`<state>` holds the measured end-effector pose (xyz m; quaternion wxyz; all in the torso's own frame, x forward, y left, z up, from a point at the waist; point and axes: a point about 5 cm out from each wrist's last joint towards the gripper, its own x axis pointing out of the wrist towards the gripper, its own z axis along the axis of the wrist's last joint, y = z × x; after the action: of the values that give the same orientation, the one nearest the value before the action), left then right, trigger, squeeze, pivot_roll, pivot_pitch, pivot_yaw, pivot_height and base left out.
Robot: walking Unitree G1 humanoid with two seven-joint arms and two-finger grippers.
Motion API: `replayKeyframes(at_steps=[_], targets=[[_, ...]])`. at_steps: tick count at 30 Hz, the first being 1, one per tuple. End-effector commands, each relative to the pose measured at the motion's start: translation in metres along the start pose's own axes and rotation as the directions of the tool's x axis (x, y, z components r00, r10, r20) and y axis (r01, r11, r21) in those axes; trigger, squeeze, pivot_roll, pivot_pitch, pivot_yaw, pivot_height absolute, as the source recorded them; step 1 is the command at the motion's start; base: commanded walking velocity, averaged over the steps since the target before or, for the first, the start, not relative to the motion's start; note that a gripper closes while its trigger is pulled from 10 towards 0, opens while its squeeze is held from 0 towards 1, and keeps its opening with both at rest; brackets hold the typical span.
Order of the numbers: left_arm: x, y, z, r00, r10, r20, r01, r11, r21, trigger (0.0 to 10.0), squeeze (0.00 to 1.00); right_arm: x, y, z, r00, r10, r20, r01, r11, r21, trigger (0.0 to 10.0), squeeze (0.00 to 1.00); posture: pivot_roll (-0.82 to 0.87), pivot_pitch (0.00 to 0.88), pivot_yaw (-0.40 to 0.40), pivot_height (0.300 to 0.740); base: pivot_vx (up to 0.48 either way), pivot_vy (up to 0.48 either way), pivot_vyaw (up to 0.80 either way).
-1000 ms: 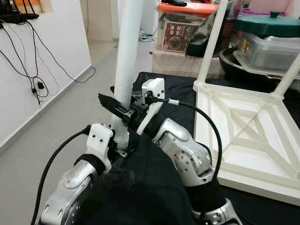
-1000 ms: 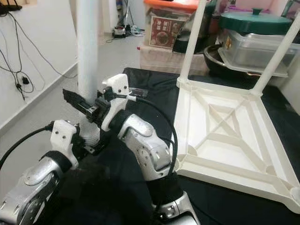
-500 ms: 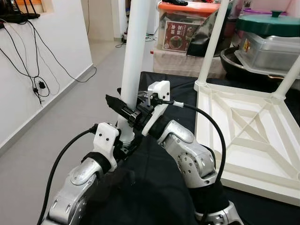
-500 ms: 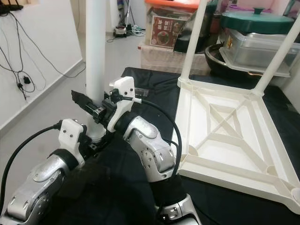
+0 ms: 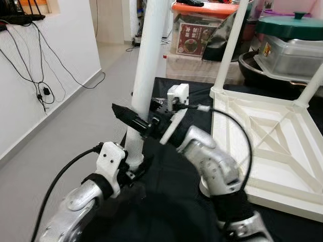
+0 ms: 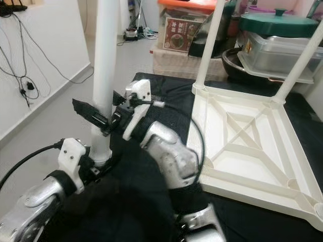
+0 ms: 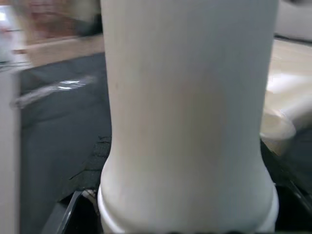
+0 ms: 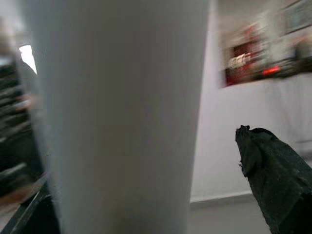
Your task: Building children table
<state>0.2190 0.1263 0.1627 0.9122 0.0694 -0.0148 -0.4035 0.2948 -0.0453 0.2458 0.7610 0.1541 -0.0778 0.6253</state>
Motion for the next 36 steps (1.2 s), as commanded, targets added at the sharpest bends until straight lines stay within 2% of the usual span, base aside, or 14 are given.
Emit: replayKeyframes(at_steps=[1,5,8,9,11,12,21,27,28,29,30,31,33,36], targets=[[-0.005,-0.017,0.003,0.987,-0.16,-0.017,0.161,0.987,0.022,10.0,0.0,0.0,0.013,-0.006,0.98,0.189,-0.061,-0.186,0.981,0.06,10.0,0.0,0.05,0.0,-0.061,0.74,0.0,0.0,0.0],[-0.012,-0.016,0.0,0.984,-0.169,-0.052,0.171,0.985,0.024,10.0,0.0,-0.002,0.024,-0.007,0.954,0.295,-0.051,-0.288,0.952,0.103,10.0,0.0,0.06,0.0,-0.067,0.74,0.0,0.0,0.0],[-0.012,-0.015,-0.001,0.984,-0.168,-0.058,0.17,0.985,0.018,10.0,0.0,-0.001,0.03,-0.01,0.945,0.324,-0.041,-0.318,0.942,0.111,10.0,0.0,0.06,0.0,-0.066,0.74,0.0,0.0,0.0],[-0.011,-0.016,-0.001,0.984,-0.166,-0.056,0.167,0.986,0.014,10.0,0.0,0.0,0.031,-0.01,0.945,0.327,-0.023,-0.323,0.94,0.113,5.9,0.0,0.06,0.0,-0.064,0.74,0.0,0.0,0.0],[-0.01,-0.017,-0.002,0.984,-0.167,-0.056,0.167,0.986,0.011,10.0,0.0,0.0,0.033,-0.01,0.943,0.331,-0.011,-0.328,0.937,0.117,5.9,0.0,0.06,0.0,-0.064,0.74,0.0,0.0,0.0],[-0.01,-0.018,-0.002,0.984,-0.168,-0.055,0.168,0.986,0.003,10.0,0.0,0.001,0.033,-0.01,0.946,0.325,0.013,-0.324,0.938,0.124,0.0,0.0,0.06,0.0,-0.059,0.74,0.0,0.0,0.0],[-0.009,-0.018,-0.004,0.979,-0.193,-0.065,0.192,0.981,-0.015,10.0,0.0,0.003,0.034,-0.005,0.957,0.274,0.099,-0.285,0.95,0.128,0.0,0.0,0.04,0.0,-0.048,0.74,0.0,0.0,0.0],[-0.009,-0.013,-0.005,0.984,-0.163,-0.07,0.164,0.986,0.01,10.0,0.0,0.003,0.034,-0.008,0.963,0.254,0.094,-0.264,0.958,0.109,0.0,0.0,0.04,0.0,-0.044,0.74,0.0,0.0,0.0],[-0.008,-0.009,-0.006,0.99,-0.124,-0.065,0.125,0.992,0.026,10.0,0.73,0.002,0.034,-0.01,0.965,0.246,0.092,-0.255,0.961,0.105,0.0,0.0,0.04,0.0,-0.044,0.74,0.0,0.0,0.0],[-0.008,-0.009,-0.006,0.99,-0.124,-0.065,0.125,0.992,0.026,10.0,0.73,0.002,0.034,-0.01,0.965,0.246,0.092,-0.255,0.961,0.105,0.0,0.0,0.04,0.0,-0.044,0.74,0.0,0.0,0.0],[-0.006,-0.001,-0.006,0.997,-0.059,-0.054,0.061,0.997,0.037,10.0,1.0,0.002,0.034,-0.01,0.967,0.238,0.092,-0.247,0.963,0.104,0.0,0.0,0.04,0.0,-0.044,0.74,0.0,0.0,0.0],[-0.006,-0.001,-0.006,0.997,-0.059,-0.054,0.061,0.997,0.037,10.0,1.0,0.002,0.034,-0.01,0.967,0.238,0.092,-0.247,0.963,0.104,0.0,0.0,0.04,0.0,-0.044,0.74,0.0,0.0,0.0],[-0.009,0.028,-0.005,0.989,0.149,-0.019,-0.148,0.988,0.044,10.0,1.0,0.0,0.03,-0.01,0.977,0.192,0.09,-0.199,0.976,0.087,0.0,0.0,0.04,0.0,-0.047,0.74,0.0,0.0,0.0],[-0.014,0.032,-0.002,0.983,0.186,0.0,-0.186,0.982,0.034,10.0,1.0,-0.002,0.025,-0.009,0.985,0.149,0.088,-0.156,0.985,0.07,0.0,0.0,0.05,0.0,-0.051,0.74,0.0,0.0,0.0]])
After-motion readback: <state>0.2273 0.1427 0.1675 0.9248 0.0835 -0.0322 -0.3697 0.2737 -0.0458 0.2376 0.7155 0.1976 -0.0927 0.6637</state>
